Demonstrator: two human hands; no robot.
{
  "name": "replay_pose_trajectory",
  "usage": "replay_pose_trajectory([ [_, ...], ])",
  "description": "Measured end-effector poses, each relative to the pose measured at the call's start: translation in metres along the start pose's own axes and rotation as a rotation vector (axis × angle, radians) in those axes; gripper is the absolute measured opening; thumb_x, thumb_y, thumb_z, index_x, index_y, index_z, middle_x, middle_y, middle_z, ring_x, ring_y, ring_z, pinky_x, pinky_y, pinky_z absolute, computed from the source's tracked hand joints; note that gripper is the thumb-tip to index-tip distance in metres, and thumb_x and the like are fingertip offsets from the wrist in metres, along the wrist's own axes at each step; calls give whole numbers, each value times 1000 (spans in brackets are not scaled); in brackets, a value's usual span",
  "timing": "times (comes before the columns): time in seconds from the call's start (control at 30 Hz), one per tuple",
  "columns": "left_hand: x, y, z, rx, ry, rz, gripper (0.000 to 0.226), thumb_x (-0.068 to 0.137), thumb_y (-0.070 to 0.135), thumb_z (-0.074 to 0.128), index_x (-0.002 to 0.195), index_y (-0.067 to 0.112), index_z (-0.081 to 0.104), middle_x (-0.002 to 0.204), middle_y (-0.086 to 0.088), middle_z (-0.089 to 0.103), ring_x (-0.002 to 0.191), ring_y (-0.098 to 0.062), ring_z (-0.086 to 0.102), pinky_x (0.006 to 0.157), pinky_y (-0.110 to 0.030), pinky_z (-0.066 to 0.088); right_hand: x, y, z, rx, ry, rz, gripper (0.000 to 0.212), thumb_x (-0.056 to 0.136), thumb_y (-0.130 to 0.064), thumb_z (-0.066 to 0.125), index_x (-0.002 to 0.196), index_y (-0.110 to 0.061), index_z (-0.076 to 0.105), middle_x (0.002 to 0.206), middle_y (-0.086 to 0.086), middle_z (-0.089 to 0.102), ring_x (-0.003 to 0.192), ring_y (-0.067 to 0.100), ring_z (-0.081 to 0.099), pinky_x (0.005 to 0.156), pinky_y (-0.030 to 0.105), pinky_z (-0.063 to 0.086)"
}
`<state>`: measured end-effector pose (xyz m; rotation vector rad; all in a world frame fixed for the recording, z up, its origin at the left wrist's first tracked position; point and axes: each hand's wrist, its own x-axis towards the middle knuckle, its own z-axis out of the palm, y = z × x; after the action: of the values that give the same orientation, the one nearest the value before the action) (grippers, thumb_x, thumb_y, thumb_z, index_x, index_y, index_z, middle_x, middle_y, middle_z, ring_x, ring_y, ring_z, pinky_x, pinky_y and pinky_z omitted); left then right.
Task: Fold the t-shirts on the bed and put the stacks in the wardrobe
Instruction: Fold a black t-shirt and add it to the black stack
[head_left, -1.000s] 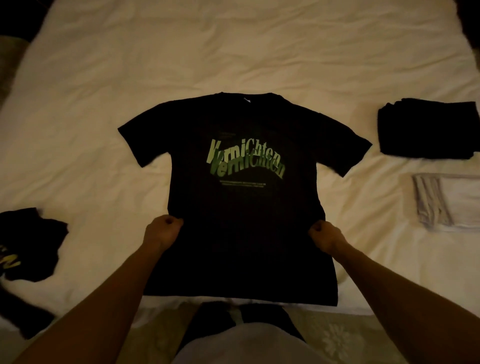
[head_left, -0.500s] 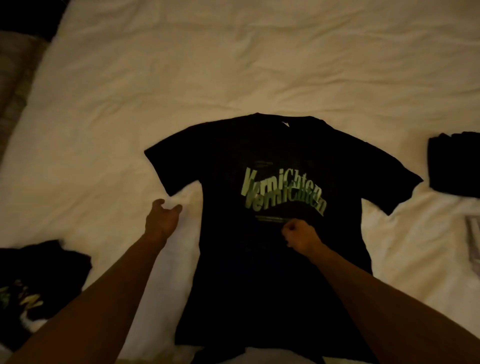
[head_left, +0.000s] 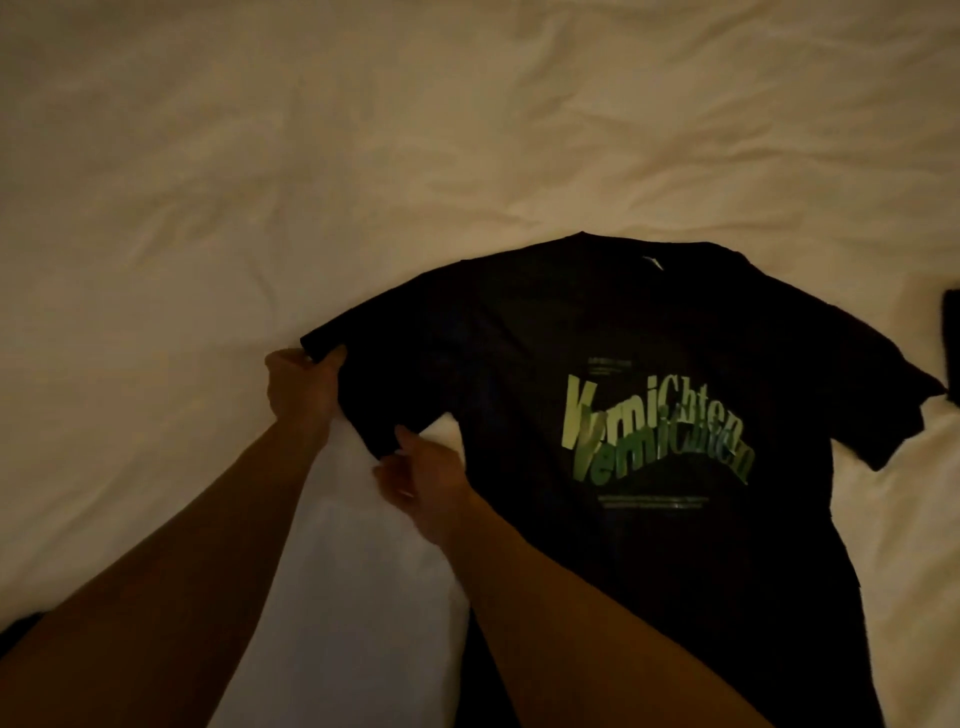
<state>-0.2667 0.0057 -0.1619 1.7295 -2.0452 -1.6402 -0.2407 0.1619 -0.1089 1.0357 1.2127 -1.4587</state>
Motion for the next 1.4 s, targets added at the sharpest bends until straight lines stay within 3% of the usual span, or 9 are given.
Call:
replay_pose_trajectory([
  [0.13, 10, 2, 0, -21, -63, 100, 29, 92, 33, 66, 115, 15, 66, 100, 2, 65, 92, -18, 62, 80, -30, 50, 10, 7, 35, 191, 19, 36, 26, 105, -22, 43, 121, -11, 60, 86, 2, 59, 73, 14, 56, 71, 23, 53],
  [0.33, 20, 14, -15, -143, -22, 139, 25, 91, 32, 64, 106, 12, 65, 96, -3, 66, 93, -23, 64, 85, -41, 54, 1, 12, 49, 160, 35, 14, 26, 104, -18, 46, 124, -6, 59, 91, 5, 61, 76, 14, 58, 76, 25, 53],
  [0.47, 13, 24, -17, -163, -34, 161, 20, 91, 28, 64, 104, 14, 64, 94, -1, 65, 94, -24, 65, 89, -45, 54, -12, 9, 46, 230, 26, 4, 39, 107, -16, 34, 142, -4, 45, 128, 8, 57, 98, 16, 60, 86, 26, 52],
  [0.53, 3, 33, -16, -182, -26, 208, 24, 90, 30, 64, 108, 14, 64, 97, -2, 66, 91, -21, 64, 87, -43, 54, -19, 7, 46, 283, 37, -32, 34, 104, -11, 42, 135, -3, 52, 114, 7, 61, 90, 15, 64, 69, 22, 53],
  [0.73, -54, 80, 12, -234, -60, 442, 13, 93, 33, 63, 98, 21, 58, 87, 8, 63, 78, -8, 60, 73, -33, 51, -49, -6, 25, 453, 15, -116, 10, 98, -6, 54, 98, -5, 64, 86, 10, 68, 74, 17, 64, 70, 27, 55],
  [0.93, -141, 118, 86, -172, -201, 581, 11, 94, 30, 62, 93, 21, 55, 82, -5, 62, 72, -21, 63, 62, -45, 54, -77, -37, -60, 620, -24, -194, 13, 96, -7, 56, 89, -1, 65, 74, 10, 62, 64, 17, 60, 60, 25, 52],
  [1.07, -192, 121, 154, -87, -494, 495, 23, 96, 27, 61, 115, 17, 53, 100, -6, 63, 82, -21, 67, 59, -29, 58, -72, -62, -138, 619, 12, -197, 17, 101, -14, 51, 87, -6, 57, 91, 15, 66, 79, 21, 61, 68, 28, 49],
  [1.23, -240, 91, 216, 398, -876, 465, 28, 93, 43, 62, 116, 26, 61, 104, 12, 63, 90, -3, 62, 71, -19, 50, -49, -73, -241, 425, 208, -160, 27, 105, -21, 41, 127, -8, 51, 94, 13, 64, 79, 22, 62, 65, 29, 49],
  [1.4, -260, 70, 251, 506, -797, 461, 20, 97, 40, 57, 108, 26, 64, 101, 5, 66, 88, -9, 64, 62, -17, 48, -52, -92, -325, 230, 257, -245, 18, 102, -17, 46, 110, -7, 59, 88, 9, 64, 75, 18, 63, 62, 26, 49],
])
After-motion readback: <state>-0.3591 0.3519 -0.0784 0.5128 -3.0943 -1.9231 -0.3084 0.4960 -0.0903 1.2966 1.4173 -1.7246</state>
